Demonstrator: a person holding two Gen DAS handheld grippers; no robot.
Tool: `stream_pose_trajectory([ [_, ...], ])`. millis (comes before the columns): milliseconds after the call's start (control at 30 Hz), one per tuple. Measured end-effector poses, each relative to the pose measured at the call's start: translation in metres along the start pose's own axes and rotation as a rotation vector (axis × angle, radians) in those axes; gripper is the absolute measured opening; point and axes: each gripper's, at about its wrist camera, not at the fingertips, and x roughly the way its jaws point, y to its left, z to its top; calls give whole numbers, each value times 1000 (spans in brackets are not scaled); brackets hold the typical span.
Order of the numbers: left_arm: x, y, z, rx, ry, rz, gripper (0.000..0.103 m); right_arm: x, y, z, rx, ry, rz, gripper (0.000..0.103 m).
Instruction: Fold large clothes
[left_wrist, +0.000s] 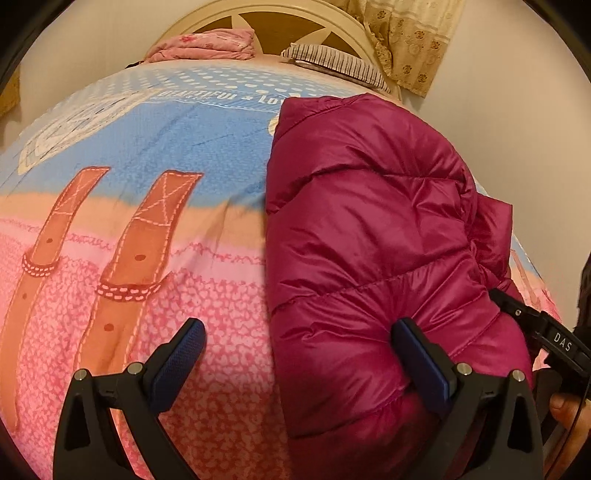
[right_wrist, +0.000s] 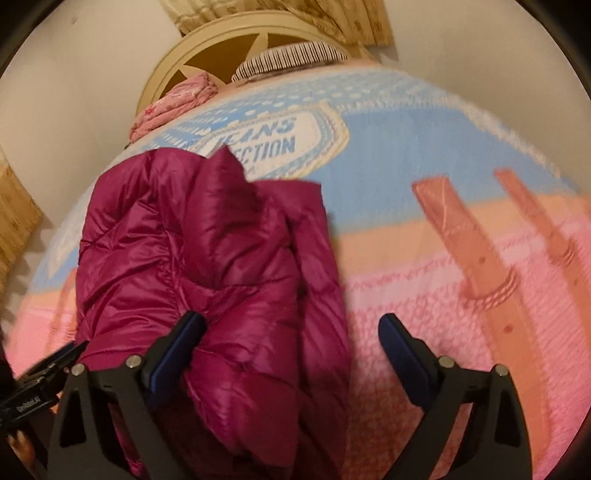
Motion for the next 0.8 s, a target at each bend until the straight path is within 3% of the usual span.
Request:
stream_pose_trajectory([
  [100,0,-1,-2,17,-13,-13,102,5,-9,-5,32,28,58,93],
  [333,1,-11,-4,57,-50,15,102,1,-1,-15,-15,9,65,82],
  [533,0,-13,-5,71,-70,2,102,-3,3,-25,-24,-7,106,63],
  [800,0,-28,-5,135,-93,-68,101,-2,4,-25,-33,-8,132,57],
])
